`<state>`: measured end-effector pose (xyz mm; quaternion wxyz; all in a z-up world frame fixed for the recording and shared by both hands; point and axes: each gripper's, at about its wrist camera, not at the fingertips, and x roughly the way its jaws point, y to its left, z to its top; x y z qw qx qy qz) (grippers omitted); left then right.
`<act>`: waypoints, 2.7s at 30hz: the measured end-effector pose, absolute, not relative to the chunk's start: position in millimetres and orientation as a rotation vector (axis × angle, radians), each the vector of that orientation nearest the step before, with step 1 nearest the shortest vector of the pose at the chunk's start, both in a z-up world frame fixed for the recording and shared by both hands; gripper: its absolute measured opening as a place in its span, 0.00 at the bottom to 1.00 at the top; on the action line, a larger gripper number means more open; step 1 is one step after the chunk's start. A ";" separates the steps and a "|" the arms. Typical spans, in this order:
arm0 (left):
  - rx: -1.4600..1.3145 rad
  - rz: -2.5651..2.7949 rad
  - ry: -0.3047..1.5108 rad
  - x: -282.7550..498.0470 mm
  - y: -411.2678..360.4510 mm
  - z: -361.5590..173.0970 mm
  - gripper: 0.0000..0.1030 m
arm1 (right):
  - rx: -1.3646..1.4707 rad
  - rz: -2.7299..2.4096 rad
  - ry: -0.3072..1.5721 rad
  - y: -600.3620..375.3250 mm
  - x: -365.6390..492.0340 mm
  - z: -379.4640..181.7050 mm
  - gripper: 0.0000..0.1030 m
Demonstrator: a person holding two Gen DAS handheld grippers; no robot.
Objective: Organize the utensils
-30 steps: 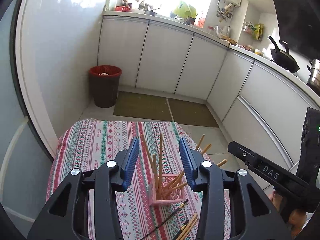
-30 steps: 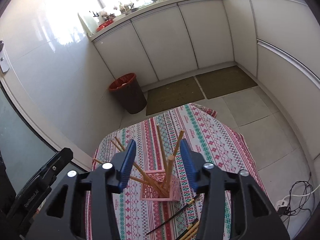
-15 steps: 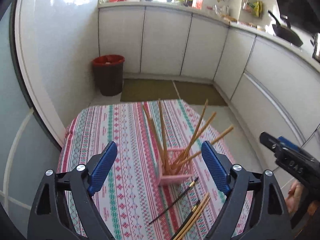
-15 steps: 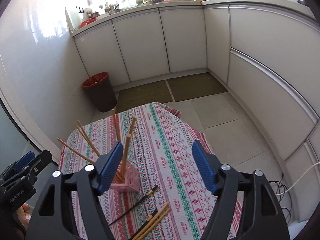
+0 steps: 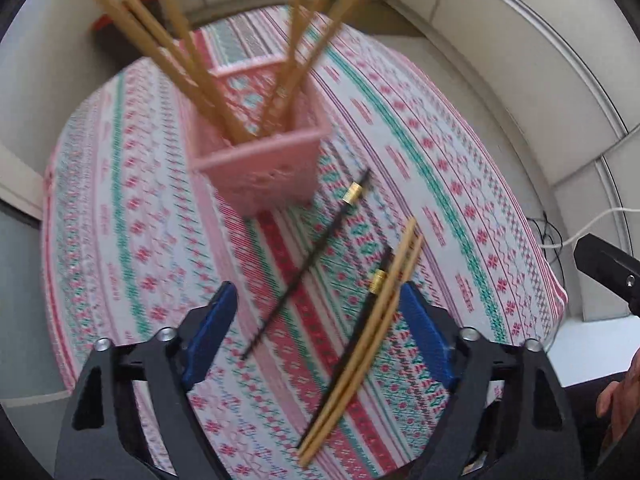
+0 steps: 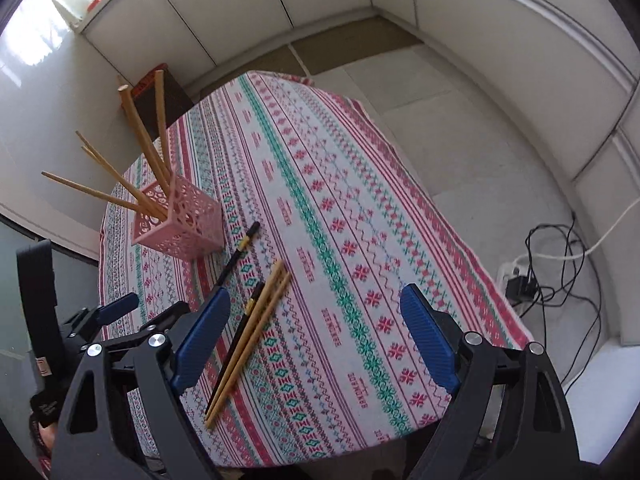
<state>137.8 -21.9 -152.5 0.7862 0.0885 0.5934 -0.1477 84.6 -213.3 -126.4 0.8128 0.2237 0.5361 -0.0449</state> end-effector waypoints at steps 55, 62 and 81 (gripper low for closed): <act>0.050 -0.341 1.166 117.0 25.3 -119.9 0.06 | 0.418 -0.209 1.232 -118.5 213.8 -232.4 0.55; 0.032 -0.325 1.143 113.3 31.5 -108.9 0.06 | 0.380 -0.220 1.232 -129.1 189.1 -233.1 0.11; -0.013 -0.311 1.110 115.8 43.4 -92.6 0.06 | 0.808 -0.029 1.342 -175.8 155.2 -224.5 0.05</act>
